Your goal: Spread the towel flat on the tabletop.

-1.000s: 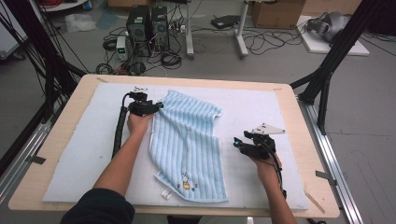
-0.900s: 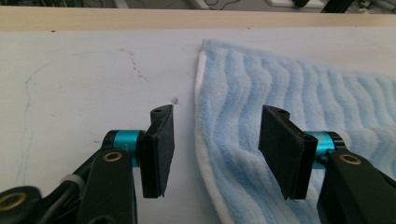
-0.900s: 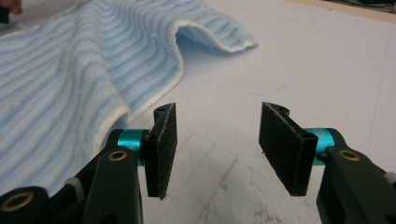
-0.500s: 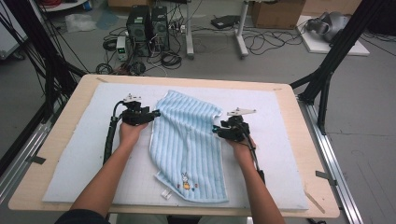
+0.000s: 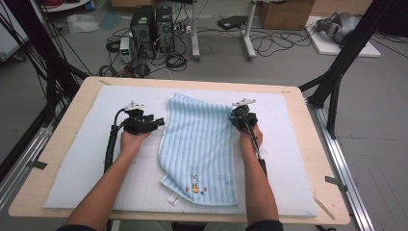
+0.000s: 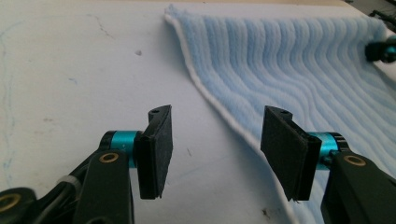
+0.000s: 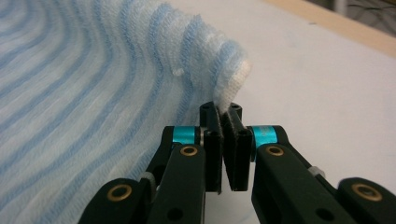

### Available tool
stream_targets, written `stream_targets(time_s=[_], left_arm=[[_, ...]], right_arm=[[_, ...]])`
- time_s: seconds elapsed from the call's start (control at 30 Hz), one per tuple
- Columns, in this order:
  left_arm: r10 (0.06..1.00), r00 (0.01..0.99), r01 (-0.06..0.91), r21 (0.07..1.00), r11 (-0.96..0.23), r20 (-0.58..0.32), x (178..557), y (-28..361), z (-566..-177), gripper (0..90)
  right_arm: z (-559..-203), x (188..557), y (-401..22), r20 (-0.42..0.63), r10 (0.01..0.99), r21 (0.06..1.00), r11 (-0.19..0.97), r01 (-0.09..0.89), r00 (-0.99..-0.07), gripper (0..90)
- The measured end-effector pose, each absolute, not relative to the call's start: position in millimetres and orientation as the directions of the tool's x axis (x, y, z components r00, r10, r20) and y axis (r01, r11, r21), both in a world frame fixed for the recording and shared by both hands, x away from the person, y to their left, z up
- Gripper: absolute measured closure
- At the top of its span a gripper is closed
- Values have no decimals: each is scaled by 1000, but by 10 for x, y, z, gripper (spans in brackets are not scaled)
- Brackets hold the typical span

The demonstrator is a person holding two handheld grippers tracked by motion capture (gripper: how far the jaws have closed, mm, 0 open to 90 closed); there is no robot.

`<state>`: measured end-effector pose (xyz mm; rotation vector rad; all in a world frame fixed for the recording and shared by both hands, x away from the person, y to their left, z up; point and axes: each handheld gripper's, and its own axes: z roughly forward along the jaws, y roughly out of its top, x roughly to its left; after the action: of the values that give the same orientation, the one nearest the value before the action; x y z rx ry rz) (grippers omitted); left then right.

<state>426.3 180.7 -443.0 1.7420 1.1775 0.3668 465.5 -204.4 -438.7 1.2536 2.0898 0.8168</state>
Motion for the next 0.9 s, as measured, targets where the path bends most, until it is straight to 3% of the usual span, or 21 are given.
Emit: stream_targets(time_s=[0.1,0.17,0.6,0.67,0.77,0.8,0.9], left_arm=[[817,518,546,833,-88,-253,4228,1760,-4401,434],[798,549,538,836,-109,-250,4194,1709,-4377,433],[717,661,547,797,-257,-222,3962,1406,-4514,424],[718,674,527,793,-306,-171,3934,1348,-4511,434],[701,707,482,792,-376,-97,3897,1297,-4503,675],[692,717,468,795,-385,-87,3893,1291,-4504,818],[725,680,493,800,-340,-111,3927,1315,-4505,860]], right_arm=[[-4381,4711,-2079,-163,924,741,346,576,-345,844],[-4367,4697,-2090,-129,929,759,318,569,-347,753],[-4189,4088,-2249,-8,842,814,319,485,-540,529],[-4225,3998,-2269,16,828,812,317,491,-561,513],[-4314,3946,-2241,46,808,757,355,549,-587,488],[-4340,3947,-2216,42,807,738,372,562,-589,499],[-4403,3971,-2126,14,800,705,417,574,-600,674]])
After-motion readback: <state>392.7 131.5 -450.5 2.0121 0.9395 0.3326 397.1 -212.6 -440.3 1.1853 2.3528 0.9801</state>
